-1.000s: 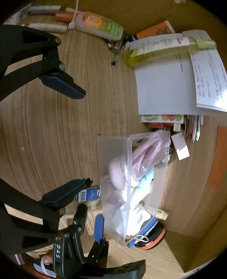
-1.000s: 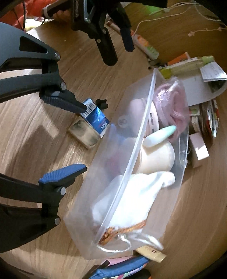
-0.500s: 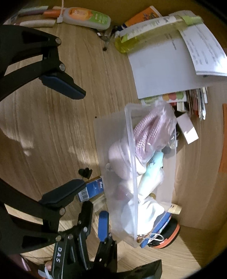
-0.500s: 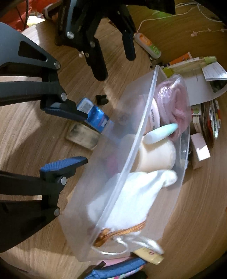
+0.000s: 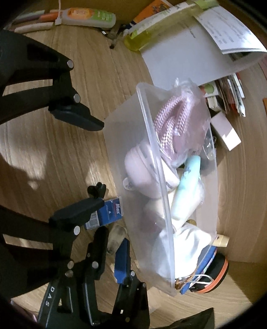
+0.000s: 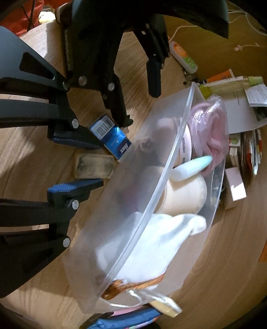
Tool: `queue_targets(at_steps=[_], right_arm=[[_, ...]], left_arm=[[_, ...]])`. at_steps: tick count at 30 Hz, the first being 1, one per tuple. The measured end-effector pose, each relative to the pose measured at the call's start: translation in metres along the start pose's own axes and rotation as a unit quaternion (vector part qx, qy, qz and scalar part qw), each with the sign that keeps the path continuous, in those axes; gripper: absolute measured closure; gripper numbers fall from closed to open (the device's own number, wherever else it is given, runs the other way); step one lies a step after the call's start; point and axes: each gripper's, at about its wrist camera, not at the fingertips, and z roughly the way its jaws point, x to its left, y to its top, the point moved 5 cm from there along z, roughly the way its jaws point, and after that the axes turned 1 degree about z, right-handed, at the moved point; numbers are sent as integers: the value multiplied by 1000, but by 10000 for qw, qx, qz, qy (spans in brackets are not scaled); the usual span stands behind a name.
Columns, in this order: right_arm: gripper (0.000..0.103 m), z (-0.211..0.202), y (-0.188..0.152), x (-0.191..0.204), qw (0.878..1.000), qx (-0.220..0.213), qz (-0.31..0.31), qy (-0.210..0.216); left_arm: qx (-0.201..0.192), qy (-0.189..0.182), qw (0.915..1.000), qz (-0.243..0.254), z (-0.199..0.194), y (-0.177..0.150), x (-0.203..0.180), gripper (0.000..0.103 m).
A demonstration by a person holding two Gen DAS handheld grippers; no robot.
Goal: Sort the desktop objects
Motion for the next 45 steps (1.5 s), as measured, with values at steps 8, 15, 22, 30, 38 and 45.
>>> queue_targets(at_steps=[8, 15, 22, 30, 38, 45], right_arm=[[81, -4, -3, -4, 9998, -43, 108, 163], [81, -28, -5, -12, 9976, -301, 426, 452], [81, -48, -7, -19, 9936, -541, 728, 670], [81, -67, -1, -26, 9896, -839, 916, 730], [81, -99, 9, -37, 9845, -1273, 987, 688], [81, -110, 25, -47, 9811, -1524, 1007, 639]], left_arm=[[80, -278, 9996, 28, 7, 4, -8, 71], [70, -397, 9992, -75, 5, 4, -7, 88], [-30, -481, 9988, -91, -6, 0, -7, 89], [-304, -517, 9974, -401, -34, 1, 10, 89], [-793, -368, 9925, -851, -76, 10, 47, 89], [-1065, -325, 9897, -904, -92, 26, 59, 89]])
